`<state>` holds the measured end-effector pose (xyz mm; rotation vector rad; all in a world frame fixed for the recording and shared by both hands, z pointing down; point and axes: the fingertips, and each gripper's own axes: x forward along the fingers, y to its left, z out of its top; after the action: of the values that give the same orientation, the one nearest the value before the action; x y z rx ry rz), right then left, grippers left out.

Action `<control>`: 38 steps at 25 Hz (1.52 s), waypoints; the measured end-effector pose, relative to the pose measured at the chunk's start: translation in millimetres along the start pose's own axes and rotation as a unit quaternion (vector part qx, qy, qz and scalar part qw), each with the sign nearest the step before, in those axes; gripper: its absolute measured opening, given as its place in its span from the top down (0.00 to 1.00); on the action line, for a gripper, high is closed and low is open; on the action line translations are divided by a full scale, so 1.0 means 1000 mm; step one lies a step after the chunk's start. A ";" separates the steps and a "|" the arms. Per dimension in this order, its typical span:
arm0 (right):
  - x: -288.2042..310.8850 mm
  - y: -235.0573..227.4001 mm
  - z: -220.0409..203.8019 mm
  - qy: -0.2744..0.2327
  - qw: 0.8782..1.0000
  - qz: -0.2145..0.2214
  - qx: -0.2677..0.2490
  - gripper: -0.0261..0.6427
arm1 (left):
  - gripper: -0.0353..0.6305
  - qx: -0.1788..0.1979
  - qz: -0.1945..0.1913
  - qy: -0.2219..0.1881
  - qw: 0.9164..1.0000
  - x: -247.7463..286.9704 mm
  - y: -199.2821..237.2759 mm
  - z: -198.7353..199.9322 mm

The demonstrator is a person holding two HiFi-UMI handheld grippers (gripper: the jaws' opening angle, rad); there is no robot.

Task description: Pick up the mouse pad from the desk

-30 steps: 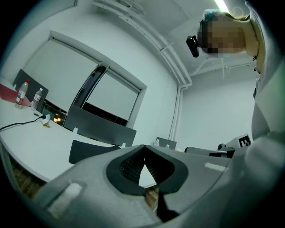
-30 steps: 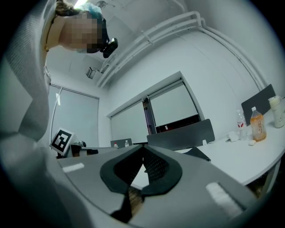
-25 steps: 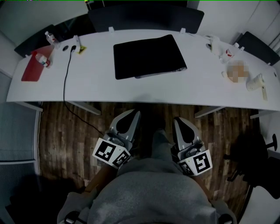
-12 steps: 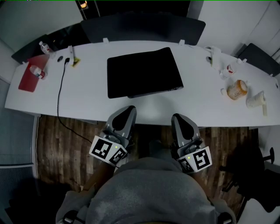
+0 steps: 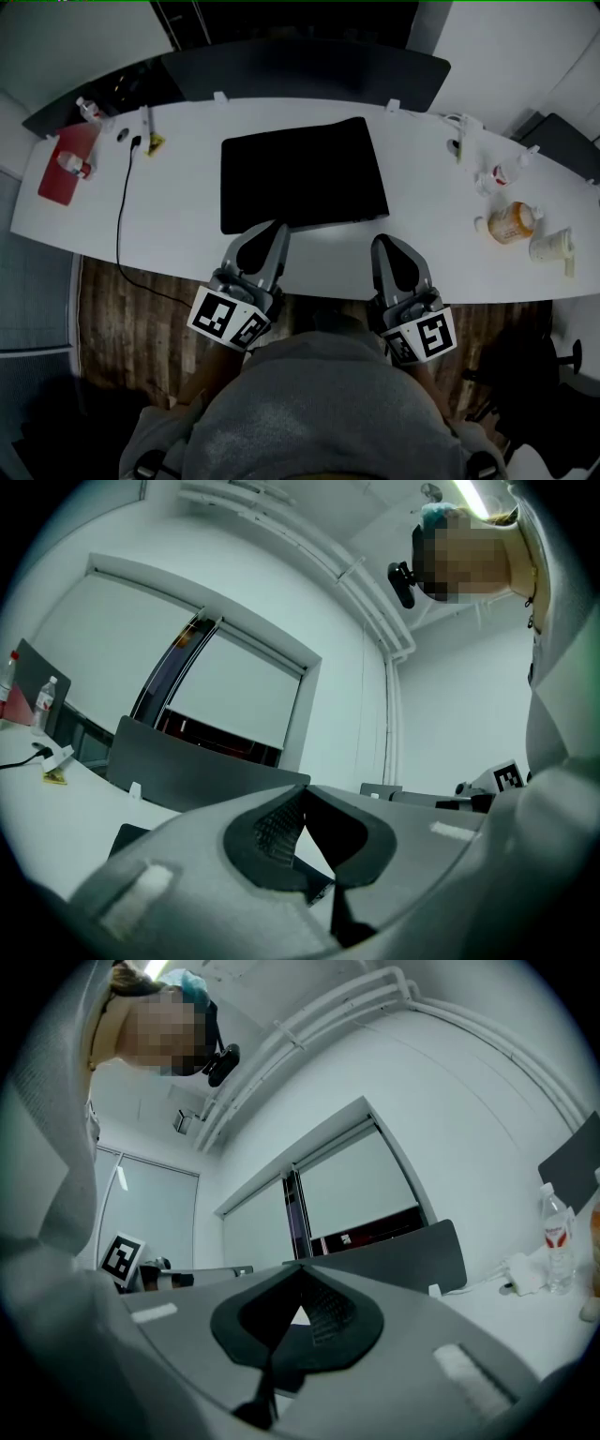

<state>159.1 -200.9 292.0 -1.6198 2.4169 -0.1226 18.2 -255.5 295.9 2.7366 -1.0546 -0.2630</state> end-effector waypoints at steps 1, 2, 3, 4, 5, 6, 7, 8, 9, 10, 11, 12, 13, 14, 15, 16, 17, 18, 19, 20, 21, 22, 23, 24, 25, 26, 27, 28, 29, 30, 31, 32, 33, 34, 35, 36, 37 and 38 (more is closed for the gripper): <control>0.006 -0.003 0.000 0.002 1.000 0.004 0.002 0.96 | 0.95 0.003 0.002 0.001 1.000 0.006 0.002 0.000; 0.011 -0.006 -0.001 0.004 1.000 0.008 0.003 0.96 | 0.95 0.005 0.003 0.002 1.000 0.011 0.004 0.000; 0.015 -0.010 -0.002 0.005 1.000 0.011 0.003 0.96 | 0.95 0.006 0.004 0.003 1.000 0.015 0.006 0.000; 0.019 -0.014 -0.004 0.007 1.000 0.014 0.003 0.96 | 0.95 0.005 0.005 0.002 1.000 0.019 0.008 -0.001; 0.023 -0.018 -0.006 0.009 1.000 0.016 0.002 0.96 | 0.95 0.005 0.007 0.001 1.000 0.022 0.010 0.000; 0.028 -0.021 -0.008 0.012 1.000 0.019 0.002 0.96 | 0.95 0.005 0.009 -0.002 1.000 0.026 0.013 0.000; 0.032 -0.024 -0.008 0.013 1.000 0.022 0.001 0.96 | 0.95 0.005 0.013 -0.003 1.000 0.029 0.016 -0.001; 0.036 -0.028 -0.009 0.014 1.000 0.024 0.002 0.96 | 0.95 0.005 0.017 -0.003 1.000 0.031 0.020 -0.002; 0.039 -0.031 -0.009 0.015 1.000 0.025 0.003 0.96 | 0.95 0.005 0.021 -0.003 1.000 0.034 0.023 -0.003; 0.043 -0.034 -0.010 0.017 1.000 0.026 0.004 0.96 | 0.95 0.004 0.025 -0.003 1.000 0.037 0.027 -0.004; 0.046 -0.037 -0.011 0.019 0.999 0.027 0.005 0.96 | 0.95 0.003 0.029 -0.004 1.000 0.039 0.030 -0.004; 0.050 -0.040 -0.012 0.022 0.999 0.028 0.007 0.96 | 0.95 0.004 0.033 -0.005 0.999 0.042 0.034 -0.004; 0.054 -0.043 -0.015 0.027 0.999 0.027 0.007 0.96 | 0.95 0.006 0.037 -0.005 0.999 0.043 0.038 -0.003; 0.057 -0.046 -0.017 0.032 0.999 0.025 0.004 0.96 | 0.95 0.007 0.040 -0.004 0.999 0.044 0.043 -0.003; 0.060 -0.049 -0.019 0.036 0.999 0.022 0.000 0.96 | 0.95 0.007 0.042 -0.002 0.999 0.043 0.047 -0.002; 0.061 -0.050 -0.020 0.038 0.999 0.020 -0.006 0.96 | 0.95 0.006 0.043 0.000 0.999 0.042 0.050 -0.003; 0.063 -0.053 -0.021 0.039 0.999 0.016 -0.013 0.96 | 0.95 0.004 0.044 0.002 0.999 0.041 0.054 -0.004; 0.065 -0.056 -0.021 0.039 0.999 0.012 -0.022 0.96 | 0.95 0.001 0.044 0.002 0.999 0.041 0.059 -0.004; 0.067 -0.060 -0.023 0.038 0.999 0.008 -0.035 0.95 | 0.95 0.000 0.044 0.003 0.999 0.041 0.065 -0.004; 0.069 -0.065 -0.026 0.040 0.998 0.004 -0.052 0.95 | 0.95 0.000 0.046 0.003 0.999 0.040 0.071 -0.003; 0.070 -0.070 -0.031 0.045 0.996 -0.001 -0.075 0.93 | 0.95 0.001 0.047 0.004 0.999 0.040 0.077 -0.002; 0.069 -0.076 -0.038 0.054 0.993 -0.005 -0.101 0.91 | 0.95 0.003 0.048 0.006 0.999 0.039 0.082 -0.001; 0.067 -0.083 -0.046 0.067 0.989 -0.006 -0.130 0.89 | 0.95 0.004 0.050 0.006 0.999 0.038 0.086 -0.001; 0.065 -0.090 -0.056 0.084 0.984 -0.005 -0.158 0.87 | 0.95 0.005 0.051 0.006 0.999 0.039 0.090 -0.001; 0.063 -0.096 -0.068 0.105 0.978 -0.003 -0.179 0.85 | 0.95 0.005 0.052 0.007 0.999 0.039 0.093 -0.002; 0.061 -0.100 -0.081 0.130 0.972 0.000 -0.195 0.83 | 0.95 0.005 0.053 0.008 0.999 0.039 0.097 -0.003; 0.058 -0.103 -0.096 0.155 0.965 0.005 -0.210 0.81 | 0.95 0.003 0.055 0.010 0.998 0.038 0.100 -0.005; 0.055 -0.106 -0.112 0.178 0.957 0.013 -0.227 0.80 | 0.95 0.001 0.056 0.014 0.998 0.036 0.102 -0.007; 0.050 -0.109 -0.127 0.199 0.948 0.021 -0.246 0.78 | 0.95 0.000 0.058 0.018 0.998 0.035 0.105 -0.010; 0.046 -0.113 -0.143 0.218 0.939 0.028 -0.265 0.76 | 0.95 0.000 0.061 0.023 0.998 0.033 0.107 -0.013; 0.042 -0.117 -0.159 0.237 0.929 0.034 -0.283 0.75 | 0.95 0.001 0.064 0.028 0.998 0.031 0.110 -0.016; 0.038 -0.122 -0.173 0.258 0.917 0.037 -0.301 0.73 | 0.95 0.002 0.067 0.033 0.997 0.029 0.113 -0.019; 0.033 -0.127 -0.187 0.279 0.905 0.037 -0.319 0.73 | 0.95 0.002 0.070 0.036 0.997 0.026 0.115 -0.021; 0.028 -0.133 -0.199 0.299 0.892 0.034 -0.337 0.71 | 0.95 0.002 0.073 0.040 0.997 0.024 0.118 -0.023; 0.025 -0.138 -0.209 0.315 0.881 0.031 -0.353 0.70 | 0.95 0.002 0.076 0.043 0.996 0.022 0.120 -0.025; 0.022 -0.143 -0.217 0.325 0.872 0.028 -0.366 0.69 | 0.95 0.003 0.079 0.046 0.996 0.020 0.122 -0.026; 0.021 -0.147 -0.222 0.332 0.867 0.024 -0.372 0.68 | 0.95 0.003 0.081 0.047 0.996 0.019 0.123 -0.027; 0.020 -0.150 -0.226 0.337 0.864 0.019 -0.374 0.68 | 0.95 0.005 0.083 0.049 0.995 0.018 0.124 -0.027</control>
<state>233.9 -290.5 537.7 -2.0877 3.3092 0.3764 -42.0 -354.2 351.1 2.6197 -1.2493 -0.0980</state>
